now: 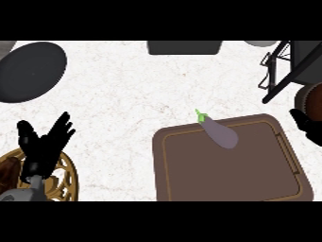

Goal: Pick the cupcake from the tray and place it in the tiered shelf

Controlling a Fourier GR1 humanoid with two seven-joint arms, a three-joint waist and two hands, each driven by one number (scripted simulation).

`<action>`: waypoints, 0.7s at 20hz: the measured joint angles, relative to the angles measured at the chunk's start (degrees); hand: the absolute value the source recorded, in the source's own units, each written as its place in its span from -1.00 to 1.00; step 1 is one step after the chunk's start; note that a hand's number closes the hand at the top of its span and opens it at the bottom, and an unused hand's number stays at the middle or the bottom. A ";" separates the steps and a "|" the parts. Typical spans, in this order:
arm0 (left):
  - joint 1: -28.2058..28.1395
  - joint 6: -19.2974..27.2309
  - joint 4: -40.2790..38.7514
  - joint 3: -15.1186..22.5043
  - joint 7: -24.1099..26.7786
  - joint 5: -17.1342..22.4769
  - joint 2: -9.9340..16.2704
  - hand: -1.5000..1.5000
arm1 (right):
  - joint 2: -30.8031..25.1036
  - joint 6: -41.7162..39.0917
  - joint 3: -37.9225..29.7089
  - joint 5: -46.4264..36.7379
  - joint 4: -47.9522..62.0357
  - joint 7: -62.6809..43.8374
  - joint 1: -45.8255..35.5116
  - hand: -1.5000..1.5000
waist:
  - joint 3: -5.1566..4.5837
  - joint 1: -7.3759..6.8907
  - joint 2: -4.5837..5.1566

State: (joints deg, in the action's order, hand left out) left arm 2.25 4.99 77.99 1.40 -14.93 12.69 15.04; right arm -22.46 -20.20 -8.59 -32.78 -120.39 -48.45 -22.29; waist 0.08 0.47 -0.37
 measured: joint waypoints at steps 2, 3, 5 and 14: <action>-0.11 -0.21 0.42 -0.09 -0.73 0.19 -0.04 0.00 | -2.94 -2.44 -4.52 3.23 0.15 -1.66 -3.25 1.00 | -0.02 -0.08 0.03; 0.00 -0.65 0.17 -0.42 -0.71 0.33 0.16 0.00 | -4.03 -3.03 -5.98 4.13 0.40 -2.39 -4.74 1.00 | -0.03 -0.15 0.06; 0.18 -1.48 -0.36 -0.87 -0.38 0.56 0.39 0.00 | -6.95 -4.44 -9.14 6.81 2.04 -3.29 -8.74 1.00 | -0.05 -0.27 0.08; 0.39 -2.03 -0.53 -1.21 0.26 -0.51 -0.36 0.00 | -17.40 -4.47 -15.54 8.79 20.79 -0.69 -22.10 1.00 | 0.02 -1.07 0.27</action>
State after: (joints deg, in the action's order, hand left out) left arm 2.65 2.95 77.46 0.19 -14.67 12.18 14.68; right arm -39.86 -24.68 -24.13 -23.98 -99.61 -49.14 -44.39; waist 0.10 -0.60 -0.10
